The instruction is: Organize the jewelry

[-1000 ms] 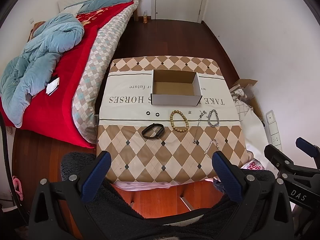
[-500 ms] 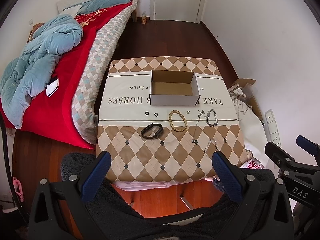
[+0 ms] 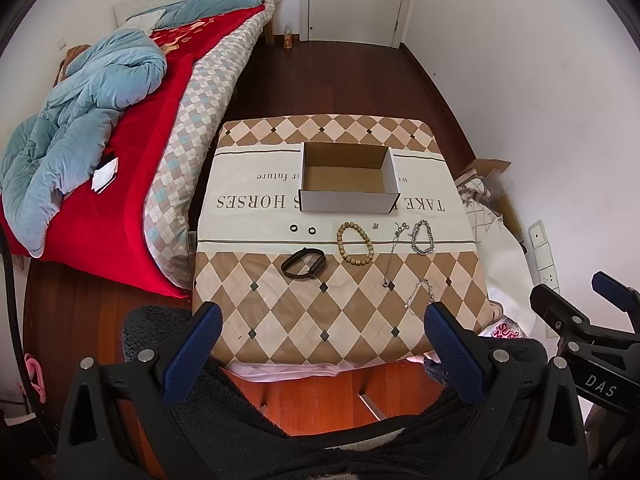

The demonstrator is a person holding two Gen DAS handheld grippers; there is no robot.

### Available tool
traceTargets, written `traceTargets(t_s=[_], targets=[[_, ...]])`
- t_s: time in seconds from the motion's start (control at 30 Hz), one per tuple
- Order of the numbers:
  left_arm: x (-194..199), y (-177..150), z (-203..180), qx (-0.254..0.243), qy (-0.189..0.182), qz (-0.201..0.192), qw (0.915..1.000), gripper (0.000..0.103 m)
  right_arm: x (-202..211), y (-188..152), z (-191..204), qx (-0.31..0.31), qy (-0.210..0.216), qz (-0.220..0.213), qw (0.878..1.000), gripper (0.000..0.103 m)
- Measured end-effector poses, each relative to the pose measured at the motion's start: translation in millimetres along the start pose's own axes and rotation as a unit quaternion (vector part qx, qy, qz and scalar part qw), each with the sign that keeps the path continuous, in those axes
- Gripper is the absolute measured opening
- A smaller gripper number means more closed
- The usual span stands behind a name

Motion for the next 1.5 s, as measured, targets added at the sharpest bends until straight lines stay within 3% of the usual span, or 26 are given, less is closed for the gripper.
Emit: traceTargets(t_s=[0.57,0.7,0.9,1.13,1.33,1.5], targets=[[1.9,3.0,5.3,0.004,-0.002,-0.007,1.0,0.103,0.0,10.5,1.9,-0.01,0.006,-0.004,1.0,0.103],[-6.6,23.6,26.4,0.004,0.035,-0.037,0.9987,0.103,-24.4,19.8,-8.0,-0.032,0.007,-0.004,0.999,0.103],[-46.3,57.7,71.0,-0.011,0.136,-0.064,0.9886,0.103,-86.6,36.4,-25.5,-0.058,-0.015,0.008,0.998,0.103],[-140.0,48.9,98.2,-0.055,0.184,0.002,0.9814,0.103,-176.3,29.0,-11.3,-0.058,-0.008,0.056,0.997,0.101],[-228.0,20.9,85.8,-0.113,0.155,0.079,0.9783,0.1,-245.3,10.9,29.6,-0.047,0.027,0.105,0.993,0.074],[-272.3,7.6,68.5,-0.145,0.108,0.12,0.9762,0.094,-288.5,0.2,50.4,-0.058,0.048,0.141,0.987,0.066]])
Point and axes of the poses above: each gripper's, at about its wrist camera, not at the fingertips, and x roughly against the way its jaws point, z to its left, y to its top, the point moved 8 cm from there along -x, roughly the way its jaws point, and after that the axes turned 7 degrees about -x, right-handed, at the moved point
